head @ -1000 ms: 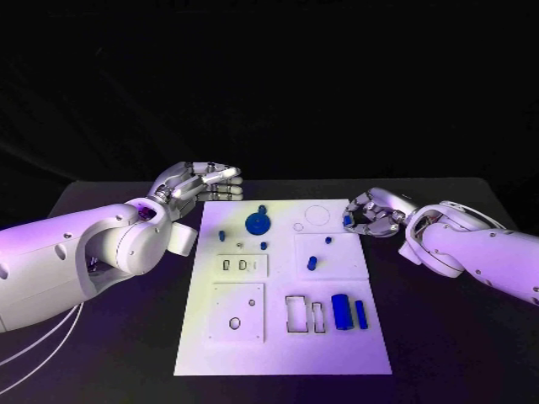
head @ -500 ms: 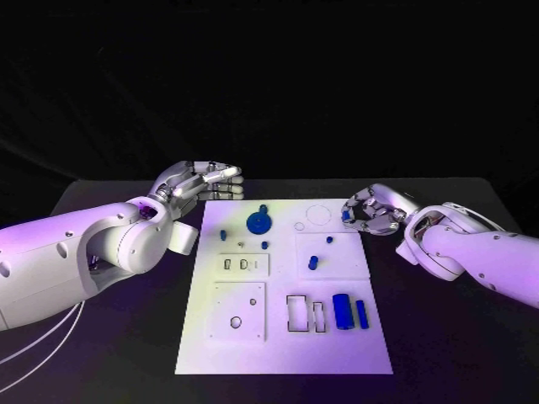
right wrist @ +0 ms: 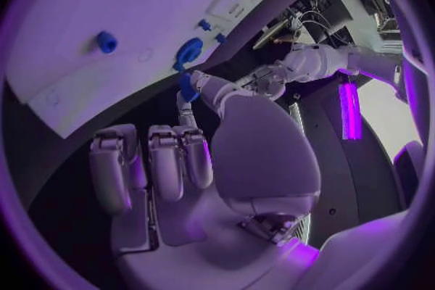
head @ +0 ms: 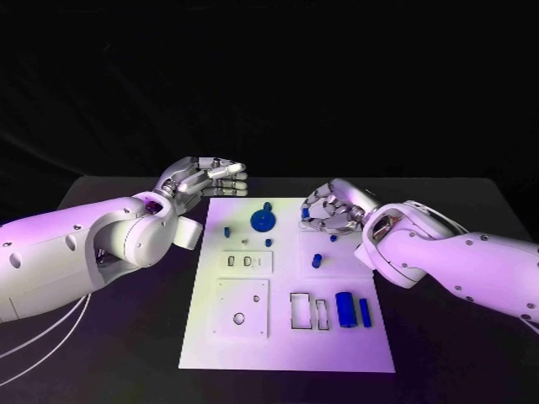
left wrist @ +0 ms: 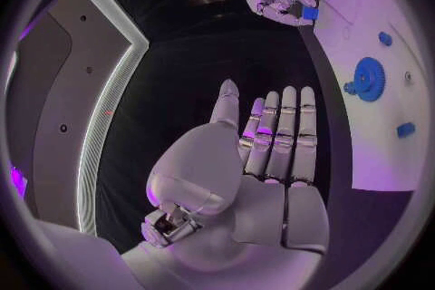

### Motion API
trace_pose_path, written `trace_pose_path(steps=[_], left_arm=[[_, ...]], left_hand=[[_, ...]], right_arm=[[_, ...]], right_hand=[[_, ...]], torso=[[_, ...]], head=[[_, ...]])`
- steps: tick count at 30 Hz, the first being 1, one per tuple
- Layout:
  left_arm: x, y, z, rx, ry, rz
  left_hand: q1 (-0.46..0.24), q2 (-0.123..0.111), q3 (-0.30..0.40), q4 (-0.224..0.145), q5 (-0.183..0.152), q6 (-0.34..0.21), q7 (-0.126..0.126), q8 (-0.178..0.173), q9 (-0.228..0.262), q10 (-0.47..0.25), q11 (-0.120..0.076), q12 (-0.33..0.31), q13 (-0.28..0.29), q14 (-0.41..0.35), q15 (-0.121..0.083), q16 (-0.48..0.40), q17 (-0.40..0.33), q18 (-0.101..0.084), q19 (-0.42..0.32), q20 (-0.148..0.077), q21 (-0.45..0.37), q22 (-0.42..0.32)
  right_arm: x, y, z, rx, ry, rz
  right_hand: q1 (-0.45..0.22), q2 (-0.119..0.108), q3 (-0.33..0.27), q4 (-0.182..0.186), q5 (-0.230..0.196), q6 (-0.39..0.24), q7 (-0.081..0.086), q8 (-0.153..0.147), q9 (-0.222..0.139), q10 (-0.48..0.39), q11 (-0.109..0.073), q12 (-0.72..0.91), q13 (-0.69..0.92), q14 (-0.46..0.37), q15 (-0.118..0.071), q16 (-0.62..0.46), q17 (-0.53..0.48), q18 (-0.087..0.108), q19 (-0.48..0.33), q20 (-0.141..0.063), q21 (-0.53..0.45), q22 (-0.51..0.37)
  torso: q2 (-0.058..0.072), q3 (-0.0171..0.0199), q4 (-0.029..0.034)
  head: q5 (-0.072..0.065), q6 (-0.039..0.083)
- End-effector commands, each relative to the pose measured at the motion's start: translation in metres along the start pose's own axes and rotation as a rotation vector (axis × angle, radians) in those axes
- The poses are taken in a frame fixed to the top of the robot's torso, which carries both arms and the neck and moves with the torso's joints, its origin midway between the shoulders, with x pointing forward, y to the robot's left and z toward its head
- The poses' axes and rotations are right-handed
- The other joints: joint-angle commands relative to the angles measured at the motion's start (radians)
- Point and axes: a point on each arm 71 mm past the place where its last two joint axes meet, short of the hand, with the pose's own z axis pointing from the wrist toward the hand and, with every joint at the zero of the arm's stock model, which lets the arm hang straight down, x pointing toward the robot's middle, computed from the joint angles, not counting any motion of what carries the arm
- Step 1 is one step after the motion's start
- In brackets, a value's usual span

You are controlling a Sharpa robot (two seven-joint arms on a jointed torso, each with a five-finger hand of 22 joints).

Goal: Assemble the parts on the task board

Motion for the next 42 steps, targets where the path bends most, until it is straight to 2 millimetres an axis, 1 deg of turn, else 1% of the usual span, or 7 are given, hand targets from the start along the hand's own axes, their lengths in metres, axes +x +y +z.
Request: trace_pose_path(steps=[1,5,10,13,24,31,42], left_arm=[[0.003,-0.001,0.001,0.005,0.019,-0.009],[0.004,0.000,0.003,0.005,0.020,-0.010],[0.006,0.000,0.004,0.004,0.024,-0.011],[0.007,0.000,0.004,0.004,0.026,-0.012],[0.007,0.000,0.005,0.003,0.022,-0.011],[0.007,0.000,0.005,0.002,0.023,-0.011],[0.008,0.000,0.005,0.001,0.024,-0.012]], left_hand=[[0.001,0.003,0.001,-0.004,-0.002,-0.008,0.009,-0.004,0.001,-0.008,-0.002,0.000,0.001,-0.007,-0.002,-0.006,0.001,0.018,-0.006,0.002,-0.006,-0.001],[0.001,0.003,0.001,-0.004,-0.002,-0.008,0.009,-0.004,0.001,-0.008,-0.002,0.000,0.001,-0.007,-0.002,-0.006,0.001,0.018,-0.006,0.002,-0.006,-0.001],[0.001,0.003,0.001,-0.004,-0.002,-0.008,0.009,-0.004,0.001,-0.008,-0.002,0.000,0.001,-0.007,-0.002,-0.006,0.001,0.018,-0.006,0.002,-0.006,-0.001],[0.001,0.003,0.001,-0.004,-0.002,-0.008,0.009,-0.004,0.001,-0.008,-0.002,0.000,0.001,-0.007,-0.002,-0.006,0.001,0.018,-0.006,0.002,-0.006,-0.001],[-0.001,0.003,0.002,-0.005,-0.003,-0.008,0.009,-0.004,0.002,-0.007,-0.002,0.000,0.001,-0.007,-0.002,-0.007,0.002,0.018,-0.006,0.002,-0.007,-0.002],[-0.001,0.003,0.002,-0.005,-0.003,-0.008,0.009,-0.004,0.002,-0.007,-0.002,0.000,0.001,-0.007,-0.002,-0.007,0.002,0.018,-0.006,0.002,-0.007,-0.002],[-0.001,0.003,0.002,-0.005,-0.003,-0.008,0.009,-0.004,0.002,-0.007,-0.002,0.000,0.001,-0.007,-0.002,-0.007,0.002,0.018,-0.006,0.002,-0.007,-0.002]], right_arm=[[0.010,0.013,0.004,0.048,0.011,-0.065],[0.030,0.038,0.010,0.000,0.039,-0.118],[0.047,0.048,0.013,-0.020,0.056,-0.157],[0.058,0.052,0.012,-0.028,0.072,-0.168],[0.089,0.062,0.007,-0.067,0.105,-0.200],[0.100,0.066,0.005,-0.085,0.111,-0.205],[0.109,0.066,0.005,-0.089,0.124,-0.213]], right_hand=[[-0.014,-0.006,0.002,-0.002,-0.004,0.002,0.002,0.008,0.014,0.106,-0.005,0.003,0.263,0.104,-0.007,0.004,0.263,-0.014,0.108,-0.007,0.005,0.263],[-0.018,-0.005,0.005,-0.004,-0.008,0.005,0.001,0.010,0.016,0.106,-0.005,0.003,0.263,0.104,-0.009,0.004,0.263,-0.014,0.108,-0.008,0.005,0.263],[-0.020,-0.006,0.007,-0.007,-0.010,0.008,0.000,0.011,0.017,0.106,-0.006,0.003,0.263,0.104,-0.010,0.004,0.263,-0.014,0.108,-0.009,0.005,0.263],[-0.022,-0.008,0.007,-0.008,-0.012,0.009,0.000,0.012,0.018,0.106,-0.007,0.003,0.263,0.104,-0.011,0.004,0.263,-0.014,0.108,-0.009,0.005,0.263],[-0.030,-0.014,0.007,-0.012,-0.015,0.011,-0.001,0.013,0.020,0.106,-0.007,0.003,0.263,0.104,-0.012,0.004,0.263,-0.014,0.108,-0.011,0.005,0.263],[-0.031,-0.015,0.007,-0.012,-0.016,0.011,-0.001,0.013,0.020,0.106,-0.007,0.003,0.263,0.104,-0.013,0.004,0.263,-0.014,0.108,-0.011,0.005,0.263],[-0.036,-0.017,0.007,-0.012,-0.016,0.014,-0.002,0.014,0.021,0.106,-0.008,0.003,0.263,0.104,-0.014,0.004,0.263,-0.014,0.108,-0.012,0.005,0.263]], torso=[[-0.001,-0.0017,0.0000],[-0.001,-0.0030,0.0014],[-0.001,-0.0031,0.0011],[0.000,-0.0038,0.0020],[0.002,-0.0013,0.0005],[0.001,-0.0004,0.0001],[0.001,-0.0014,0.0004]], head=[[0.005,-0.004],[0.004,-0.006],[0.008,-0.006],[0.010,-0.007],[0.011,-0.016],[0.015,-0.019],[0.020,-0.023]])
